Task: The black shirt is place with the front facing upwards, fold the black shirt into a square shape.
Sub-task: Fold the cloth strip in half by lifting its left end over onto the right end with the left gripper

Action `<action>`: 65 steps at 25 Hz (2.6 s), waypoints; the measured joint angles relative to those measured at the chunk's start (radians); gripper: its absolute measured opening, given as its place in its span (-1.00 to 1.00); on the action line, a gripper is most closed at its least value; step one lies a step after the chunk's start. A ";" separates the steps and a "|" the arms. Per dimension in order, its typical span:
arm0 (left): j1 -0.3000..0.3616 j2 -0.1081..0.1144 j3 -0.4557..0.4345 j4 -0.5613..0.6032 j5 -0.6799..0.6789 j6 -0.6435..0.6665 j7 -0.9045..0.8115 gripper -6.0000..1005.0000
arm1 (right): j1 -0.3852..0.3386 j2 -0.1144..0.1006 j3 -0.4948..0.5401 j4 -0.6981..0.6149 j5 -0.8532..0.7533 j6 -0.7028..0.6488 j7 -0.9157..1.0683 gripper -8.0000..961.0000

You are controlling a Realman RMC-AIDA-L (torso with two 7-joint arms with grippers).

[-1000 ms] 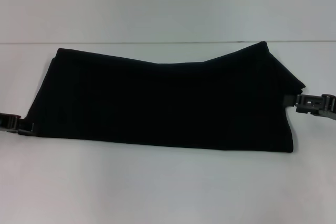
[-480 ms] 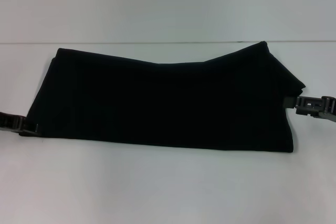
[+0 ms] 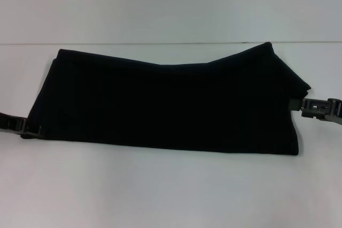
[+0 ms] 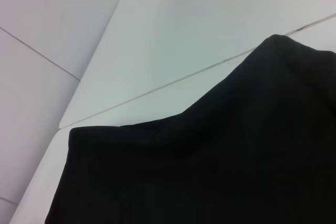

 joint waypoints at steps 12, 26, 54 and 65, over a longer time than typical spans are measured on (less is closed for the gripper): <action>-0.009 0.000 0.005 -0.014 -0.002 -0.009 0.010 -0.42 | -0.009 0.000 0.012 0.000 0.000 -0.005 -0.002 0.62; -0.004 0.009 -0.087 -0.029 -0.103 0.055 0.111 -0.91 | -0.013 0.000 0.012 0.000 0.002 -0.006 -0.002 0.62; 0.011 -0.003 -0.099 -0.050 -0.149 -0.025 0.154 -0.79 | -0.009 0.002 0.012 0.002 0.003 -0.017 -0.009 0.62; 0.020 -0.014 -0.043 0.032 -0.112 -0.014 0.081 -0.13 | -0.008 0.002 0.012 0.004 0.005 -0.009 -0.010 0.62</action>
